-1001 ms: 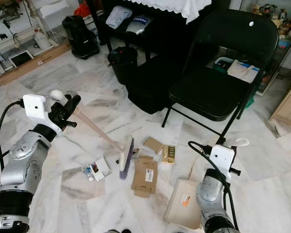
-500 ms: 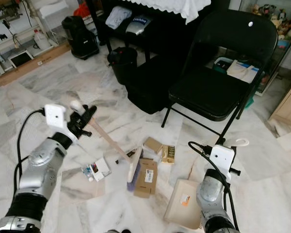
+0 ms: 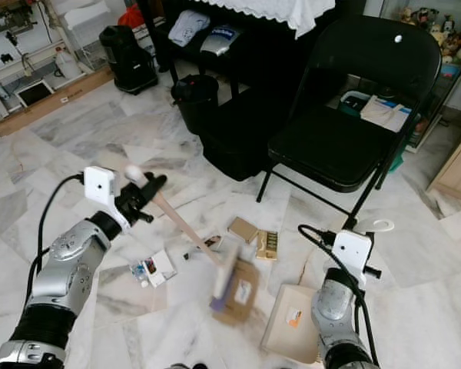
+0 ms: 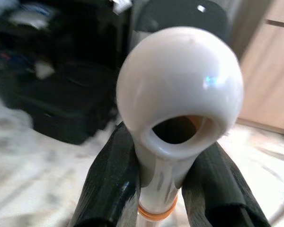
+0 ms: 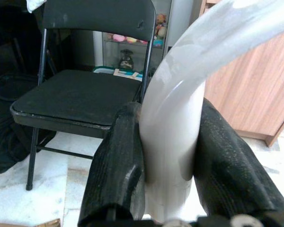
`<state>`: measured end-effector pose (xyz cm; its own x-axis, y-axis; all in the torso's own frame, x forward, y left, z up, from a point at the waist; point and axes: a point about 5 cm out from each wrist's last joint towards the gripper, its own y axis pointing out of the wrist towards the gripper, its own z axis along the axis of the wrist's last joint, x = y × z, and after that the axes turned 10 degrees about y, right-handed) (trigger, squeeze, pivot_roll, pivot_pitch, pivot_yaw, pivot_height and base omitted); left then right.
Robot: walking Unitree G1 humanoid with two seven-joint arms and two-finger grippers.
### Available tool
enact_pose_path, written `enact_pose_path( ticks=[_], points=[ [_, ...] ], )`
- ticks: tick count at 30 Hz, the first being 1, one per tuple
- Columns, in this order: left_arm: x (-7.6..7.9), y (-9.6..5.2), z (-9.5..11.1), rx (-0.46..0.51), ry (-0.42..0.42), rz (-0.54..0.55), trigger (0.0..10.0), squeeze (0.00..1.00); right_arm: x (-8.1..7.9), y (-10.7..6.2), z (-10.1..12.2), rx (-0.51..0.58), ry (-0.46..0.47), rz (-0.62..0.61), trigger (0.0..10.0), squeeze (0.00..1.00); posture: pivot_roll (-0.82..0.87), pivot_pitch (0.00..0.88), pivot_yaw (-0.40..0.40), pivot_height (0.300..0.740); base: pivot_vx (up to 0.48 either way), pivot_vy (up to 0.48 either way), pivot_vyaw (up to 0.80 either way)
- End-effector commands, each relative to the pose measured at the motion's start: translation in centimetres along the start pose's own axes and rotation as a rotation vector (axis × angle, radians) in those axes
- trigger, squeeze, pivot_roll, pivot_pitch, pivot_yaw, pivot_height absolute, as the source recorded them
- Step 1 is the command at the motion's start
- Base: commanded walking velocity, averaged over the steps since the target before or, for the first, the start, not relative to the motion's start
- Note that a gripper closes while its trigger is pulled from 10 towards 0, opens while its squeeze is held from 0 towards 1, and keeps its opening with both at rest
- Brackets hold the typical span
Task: Sweep floor
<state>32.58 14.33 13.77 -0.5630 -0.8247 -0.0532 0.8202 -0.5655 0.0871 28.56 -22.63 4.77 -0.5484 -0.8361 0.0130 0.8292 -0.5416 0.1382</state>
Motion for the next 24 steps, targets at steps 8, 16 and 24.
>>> enact_pose_path(
  ticks=[8,16,24],
  points=[
    [-0.9,0.1,1.7,0.097,-0.088,0.072,10.0,0.00,-0.2,-0.9,-1.0,-0.060,-0.010,0.017,10.0,0.00,0.11,0.107,0.142,0.740,0.000,0.000,0.00],
    [-4.4,-0.8,5.4,0.231,-0.017,0.280,10.0,0.00,-0.2,-0.9,-1.1,-0.066,-0.005,0.025,10.0,0.00,0.11,0.106,0.139,0.740,0.000,0.000,0.00],
    [-5.5,-1.7,5.2,0.183,0.097,0.369,10.0,0.00,-1.8,-1.2,-1.1,-0.104,0.044,0.151,10.0,0.00,0.10,0.106,0.137,0.740,0.000,0.000,0.00]
  ],
)
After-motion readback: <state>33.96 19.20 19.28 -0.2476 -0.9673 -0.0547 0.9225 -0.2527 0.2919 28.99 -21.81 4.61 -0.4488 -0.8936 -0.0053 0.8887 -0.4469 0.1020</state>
